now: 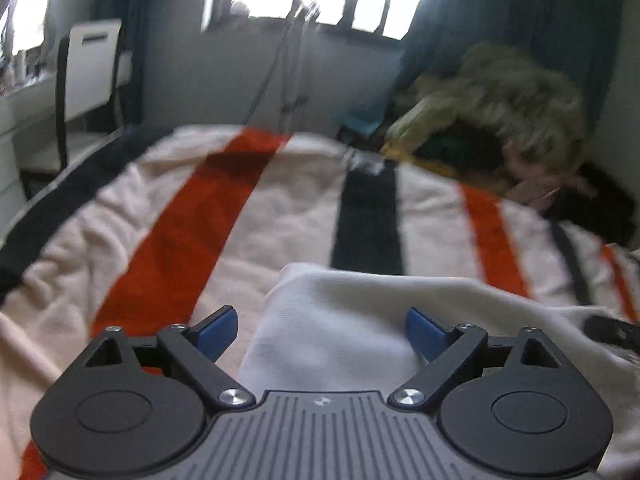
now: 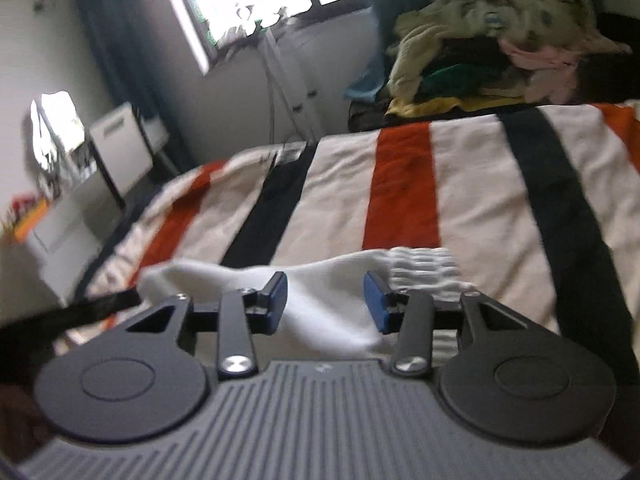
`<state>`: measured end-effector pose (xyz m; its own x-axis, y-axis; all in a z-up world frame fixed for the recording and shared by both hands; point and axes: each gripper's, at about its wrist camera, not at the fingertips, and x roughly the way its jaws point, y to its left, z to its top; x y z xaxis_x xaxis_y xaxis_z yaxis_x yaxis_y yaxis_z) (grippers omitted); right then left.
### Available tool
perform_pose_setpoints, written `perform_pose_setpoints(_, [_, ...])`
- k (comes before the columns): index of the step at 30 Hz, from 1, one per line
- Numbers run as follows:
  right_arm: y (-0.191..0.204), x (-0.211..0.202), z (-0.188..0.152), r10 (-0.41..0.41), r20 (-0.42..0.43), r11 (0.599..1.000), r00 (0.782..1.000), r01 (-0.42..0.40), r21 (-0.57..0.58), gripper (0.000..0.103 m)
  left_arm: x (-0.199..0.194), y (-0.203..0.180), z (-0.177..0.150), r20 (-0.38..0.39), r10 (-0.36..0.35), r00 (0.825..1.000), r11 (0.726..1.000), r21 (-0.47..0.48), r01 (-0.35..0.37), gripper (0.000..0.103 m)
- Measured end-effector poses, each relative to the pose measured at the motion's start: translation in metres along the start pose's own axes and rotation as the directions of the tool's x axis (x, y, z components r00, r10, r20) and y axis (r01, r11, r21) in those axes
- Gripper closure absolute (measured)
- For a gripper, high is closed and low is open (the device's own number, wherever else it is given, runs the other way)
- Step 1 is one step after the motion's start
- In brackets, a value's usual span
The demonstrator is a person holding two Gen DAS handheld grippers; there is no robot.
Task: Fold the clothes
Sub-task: 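Grasp the ribbed waistband of the white pants with the right gripper, then grasp the pants body with the left gripper while the right gripper holds the waistband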
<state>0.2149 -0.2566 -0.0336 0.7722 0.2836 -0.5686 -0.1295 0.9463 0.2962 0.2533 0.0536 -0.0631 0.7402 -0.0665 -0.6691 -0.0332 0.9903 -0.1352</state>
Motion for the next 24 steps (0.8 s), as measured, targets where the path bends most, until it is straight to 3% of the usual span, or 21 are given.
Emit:
perform_pose_setpoints(5, [-0.004,0.043,-0.02,-0.051,-0.044,0.996,0.998,0.048,-0.071,0.06,0.031,0.004,-0.01,-0.044,-0.011,0.999,1.0,-0.028,0.01,0.01])
perform_pose_setpoints(12, [0.002,0.044,-0.024,-0.07,-0.003,0.992,0.998,0.07,-0.104,0.06,0.017,0.004,-0.02,0.02,-0.017,1.0,1.0,-0.01,0.017,0.011])
perform_pose_setpoints(21, [-0.02,0.002,-0.016,0.014,0.085,0.997,0.996,-0.02,0.07,0.058,-0.032,0.016,-0.041,0.055,-0.032,0.998,0.999,-0.021,0.033,0.008])
perform_pose_setpoints(22, [-0.023,-0.005,-0.014,0.011,0.097,0.996,0.995,-0.019,0.088,0.055,-0.038,0.018,-0.046,0.048,-0.026,0.998,0.999,-0.019,0.027,0.007])
perform_pose_setpoints(24, [-0.029,-0.017,-0.012,-0.021,0.122,0.993,0.992,0.006,0.122,0.034,-0.049,0.023,-0.057,0.033,-0.014,0.999,1.0,-0.024,0.015,0.007])
